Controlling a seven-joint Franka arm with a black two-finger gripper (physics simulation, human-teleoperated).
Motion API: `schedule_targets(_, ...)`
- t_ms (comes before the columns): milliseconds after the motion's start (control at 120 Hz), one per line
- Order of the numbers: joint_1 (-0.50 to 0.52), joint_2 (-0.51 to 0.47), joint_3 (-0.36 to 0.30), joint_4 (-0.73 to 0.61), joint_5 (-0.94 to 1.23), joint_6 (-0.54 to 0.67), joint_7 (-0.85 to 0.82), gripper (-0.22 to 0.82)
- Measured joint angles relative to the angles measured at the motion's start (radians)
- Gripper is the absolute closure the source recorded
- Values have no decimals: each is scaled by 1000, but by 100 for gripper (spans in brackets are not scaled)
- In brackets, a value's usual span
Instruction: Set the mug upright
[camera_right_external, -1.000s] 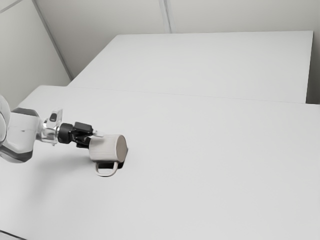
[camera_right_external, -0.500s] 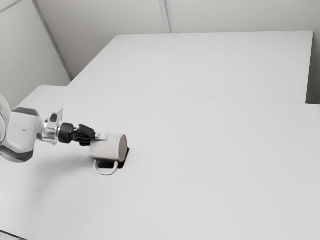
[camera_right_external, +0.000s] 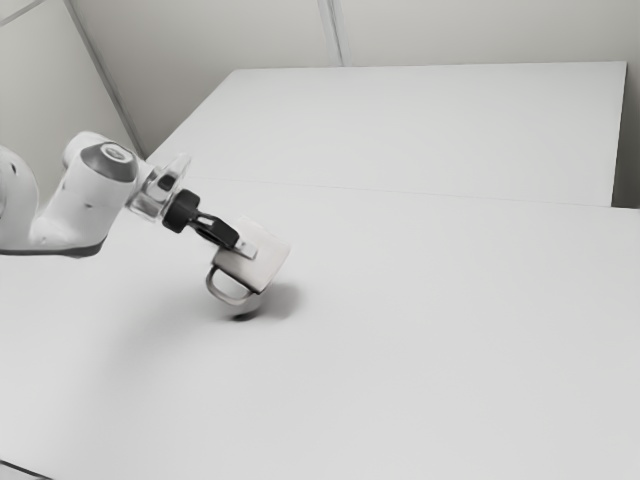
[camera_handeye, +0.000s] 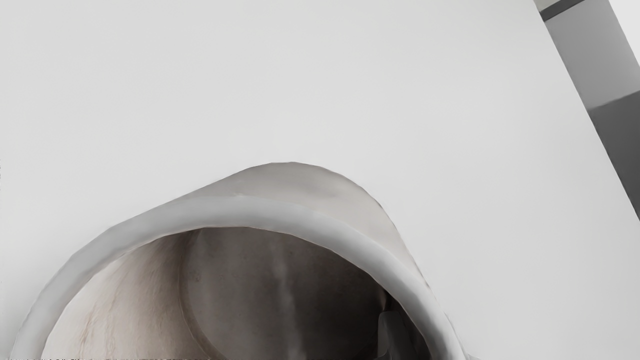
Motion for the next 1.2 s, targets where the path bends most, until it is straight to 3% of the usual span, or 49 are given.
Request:
schedule_targets(233,-45,-54,-104,-45,469,231,-164,78)
schedule_targets(525,-89,-89,-209,-115,886,378,-402,78)
schedule_targets(783,-139,-182,-221,-263,1012,451,-579,78)
schedule_targets(1200,-109,-167,-237,-324,1051,542,-760,78)
